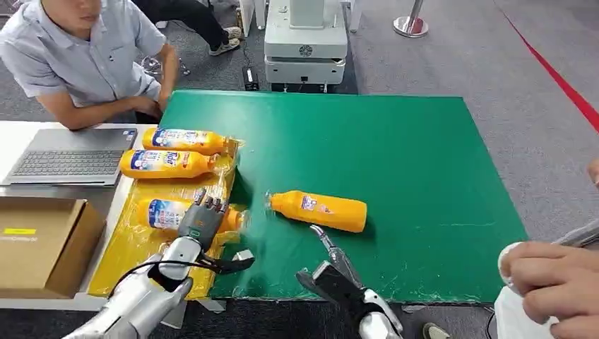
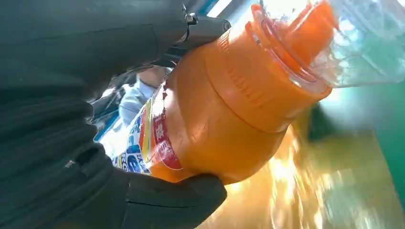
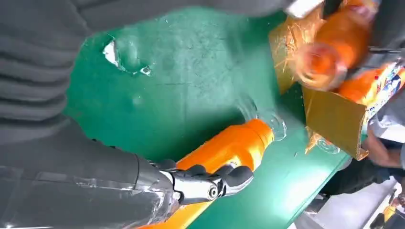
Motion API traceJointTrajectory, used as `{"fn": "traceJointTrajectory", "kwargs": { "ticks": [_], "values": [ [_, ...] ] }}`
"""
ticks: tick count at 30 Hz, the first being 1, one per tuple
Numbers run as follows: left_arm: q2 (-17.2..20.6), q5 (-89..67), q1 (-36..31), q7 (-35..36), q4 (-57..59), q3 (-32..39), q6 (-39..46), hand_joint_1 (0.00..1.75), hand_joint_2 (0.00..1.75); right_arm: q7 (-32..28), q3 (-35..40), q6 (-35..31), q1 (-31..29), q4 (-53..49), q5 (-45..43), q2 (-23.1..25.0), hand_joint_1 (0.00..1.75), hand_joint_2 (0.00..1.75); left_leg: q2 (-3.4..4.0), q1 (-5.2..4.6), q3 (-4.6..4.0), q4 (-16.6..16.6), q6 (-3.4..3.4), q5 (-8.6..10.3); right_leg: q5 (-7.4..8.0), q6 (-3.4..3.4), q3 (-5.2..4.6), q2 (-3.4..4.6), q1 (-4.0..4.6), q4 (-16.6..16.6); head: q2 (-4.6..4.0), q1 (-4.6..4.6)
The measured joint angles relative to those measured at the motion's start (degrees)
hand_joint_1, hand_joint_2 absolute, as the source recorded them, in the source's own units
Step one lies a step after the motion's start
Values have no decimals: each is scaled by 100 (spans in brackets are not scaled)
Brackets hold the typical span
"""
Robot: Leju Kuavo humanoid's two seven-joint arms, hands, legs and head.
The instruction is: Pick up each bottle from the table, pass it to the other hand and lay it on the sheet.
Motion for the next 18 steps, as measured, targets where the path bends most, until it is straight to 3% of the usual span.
{"fn": "traceJointTrajectory", "kwargs": {
  "ticks": [6, 8, 14, 18],
  "values": [
    [-173, 179, -295, -166, 687, -11, -162, 175, 175, -13, 15, 26, -113, 118, -4, 35, 0, 175, 0, 0, 0, 0, 0, 0, 0, 0, 0, 0, 0, 0, 0, -26],
    [-221, 258, -397, -186, 942, 2, -272, 3, 175, -15, 15, 28, -143, 155, -11, 46, 0, 175, 0, 0, 0, 0, 0, 0, 0, 0, 0, 0, 0, 0, 0, -4],
    [-383, 463, -583, -243, 1446, 129, -112, 0, 175, -17, 13, 26, -174, 252, -17, 50, 0, 175, 0, 0, 0, 0, 0, 0, 0, 0, 0, 0, 0, 0, 0, -42],
    [-503, 503, -649, -110, 1568, 221, -144, 0, 175, -15, 11, -11, -182, 293, -13, 61, 0, 175, 0, 0, 0, 0, 0, 0, 0, 0, 0, 0, 0, 0, 0, 0]
  ]
}}
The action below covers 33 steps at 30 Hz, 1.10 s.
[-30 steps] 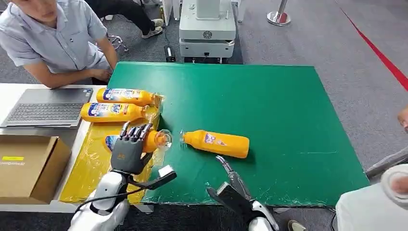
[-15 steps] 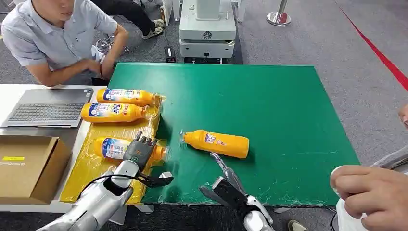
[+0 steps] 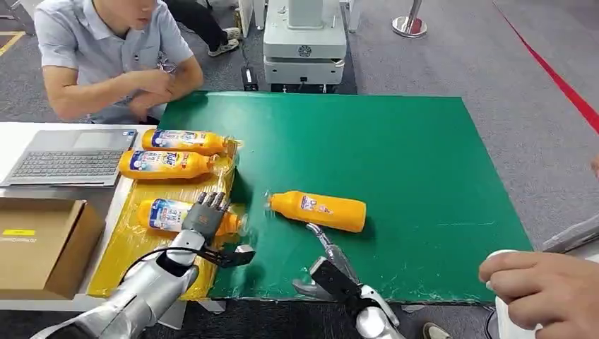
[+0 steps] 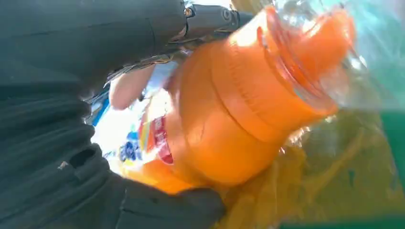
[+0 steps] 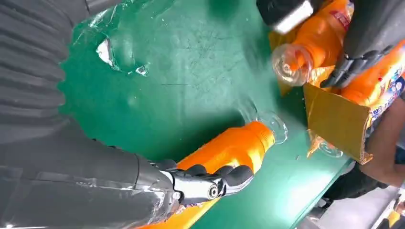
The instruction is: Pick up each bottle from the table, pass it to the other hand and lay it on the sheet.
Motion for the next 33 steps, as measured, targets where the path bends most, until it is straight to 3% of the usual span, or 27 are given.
{"fn": "traceJointTrajectory", "kwargs": {
  "ticks": [5, 16, 25, 33],
  "values": [
    [-68, 57, -105, 55, 131, 96, -114, 0, 175, 15, 0, -26, -24, 9, 17, 4, 0, 175, 0, 0, 0, 0, 0, 0, 0, 0, 0, 0, 0, 0, 0, -39],
    [-88, 273, 52, -72, -289, 241, 122, 0, 175, 26, -22, -175, -62, 81, 133, -20, 0, 175, 0, 0, 0, 0, 0, 0, 0, 0, 0, 0, 0, 0, 0, -11],
    [420, 1461, 1774, -782, -3677, 566, 820, 0, 175, 120, -199, -636, 418, -511, 525, -241, 0, 175, 0, 0, 0, 0, 0, 0, 0, 0, 0, 0, 0, 0, 0, -11],
    [623, 1748, 2215, -1070, -4771, 566, 940, 0, 175, 164, -199, -871, 591, -738, 903, -334, 0, 175, 0, 0, 0, 0, 0, 0, 0, 0, 0, 0, 0, 0, 0, -13]
  ]
}}
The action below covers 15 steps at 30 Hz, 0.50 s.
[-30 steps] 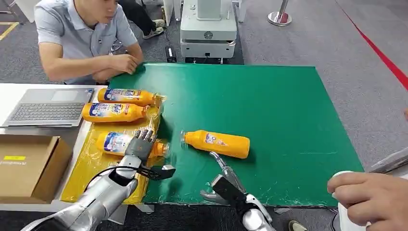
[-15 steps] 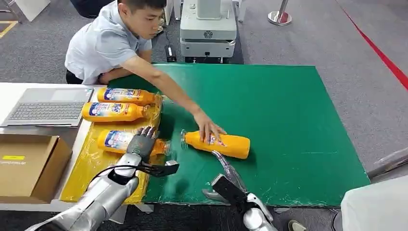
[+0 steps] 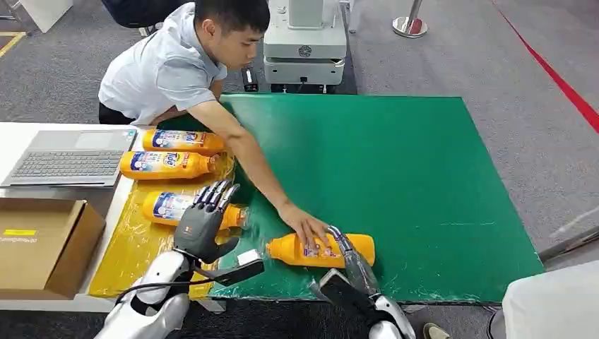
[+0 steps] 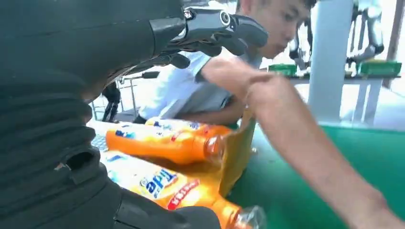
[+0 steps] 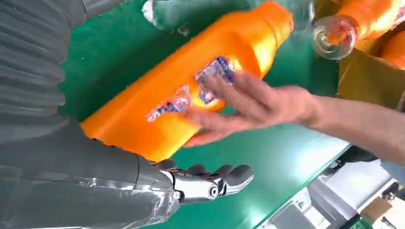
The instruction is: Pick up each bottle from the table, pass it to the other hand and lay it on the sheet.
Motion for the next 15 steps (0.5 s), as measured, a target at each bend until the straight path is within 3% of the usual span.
{"fn": "traceJointTrajectory", "kwargs": {
  "ticks": [4, 6, 11, 15],
  "values": [
    [7, 606, 303, -415, -558, 2, -74, 0, 175, 231, 277, -1191, 26, -216, 1803, -245, 0, 175, 0, 0, 0, 0, 0, 0, 0, 0, 0, 0, 0, 0, 0, -2],
    [-44, 751, 349, -481, -621, 2, -116, 0, 175, 506, 363, -1484, 16, -276, 2427, -385, 0, 175, 0, 0, 0, 0, 0, 0, 0, 0, 0, 0, 0, 0, 0, 0],
    [-160, 939, 438, -645, -617, 24, -55, 0, 175, 1168, 365, -1590, -106, -151, 3197, -615, 0, 175, 0, 0, 0, 0, 0, 0, 0, 0, 0, 0, 0, 0, 0, -4],
    [-352, 1209, 440, -940, -562, 28, 264, 0, 175, 1371, 306, -1616, -548, 648, 3464, -800, 0, 175, 0, 0, 0, 0, 0, 0, 0, 0, 0, 0, 0, 0, 0, 6]
  ]
}}
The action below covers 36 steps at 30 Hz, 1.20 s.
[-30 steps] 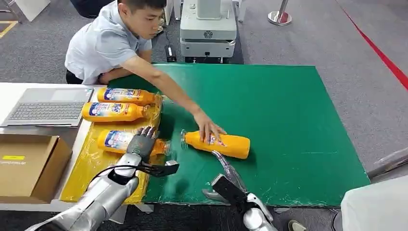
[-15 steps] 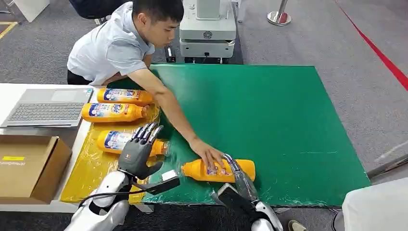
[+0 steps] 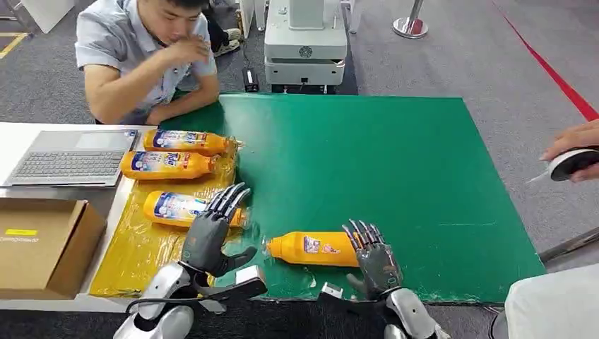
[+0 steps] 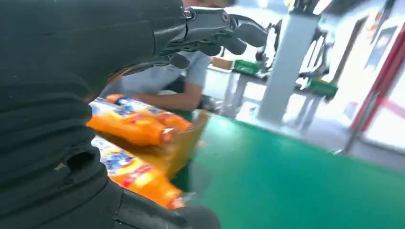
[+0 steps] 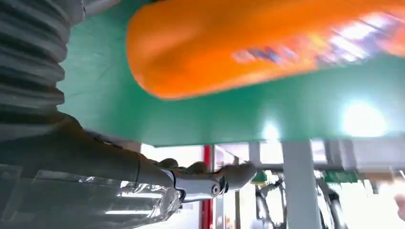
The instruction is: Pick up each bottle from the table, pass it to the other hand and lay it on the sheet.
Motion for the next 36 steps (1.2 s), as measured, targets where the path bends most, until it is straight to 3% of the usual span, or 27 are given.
{"fn": "traceJointTrajectory", "kwargs": {
  "ticks": [10, 25, 26, 27, 28, 29, 36],
  "values": [
    [-197, 459, -159, -339, 247, -142, 348, 0, 175, -158, -260, 83, -855, 1698, -400, 151, 0, 175, 0, 0, 0, 0, 0, 0, 0, 0, 0, 0, 0, 0, 0, -17],
    [-186, 522, -341, -405, 490, -343, 361, 0, 175, -667, -378, 48, -1118, 2309, -739, 468, 0, 175, 0, 0, 0, 0, 0, 0, 0, 0, 0, 0, 0, 0, 0, -13],
    [-182, 527, -348, -405, 501, -352, 354, 0, 175, -680, -376, 98, -1113, 2309, -759, 483, 148, 175, 0, 0, 0, 0, 0, 0, 0, 0, 0, 0, 0, 0, 0, -24],
    [-179, 529, -355, -405, 516, -365, 354, 0, 175, -693, -376, 169, -1111, 2316, -796, 485, 169, 175, 0, 0, 0, 0, 0, 0, 0, 0, 0, 0, 0, 0, 0, -24],
    [-177, 531, -366, -405, 533, -396, 350, 0, 175, -715, -376, 282, -1113, 2327, -864, 483, 157, 175, 0, 0, 0, 0, 0, 0, 0, 0, 0, 0, 0, 0, 0, -22],
    [-177, 542, -376, -405, 551, -418, 346, 0, 175, -728, -376, 405, -1118, 2349, -936, 481, 175, 175, 0, 0, 0, 0, 0, 0, 0, 0, 0, 0, 0, 0, 0, -19],
    [-173, 612, -502, -422, 693, -546, 341, 0, 175, -787, -374, 883, -1328, 2609, -1192, 374, 175, 175, 0, 0, 0, 0, 0, 0, 0, 0, 0, 0, 0, 0, 0, -22]
  ]
}}
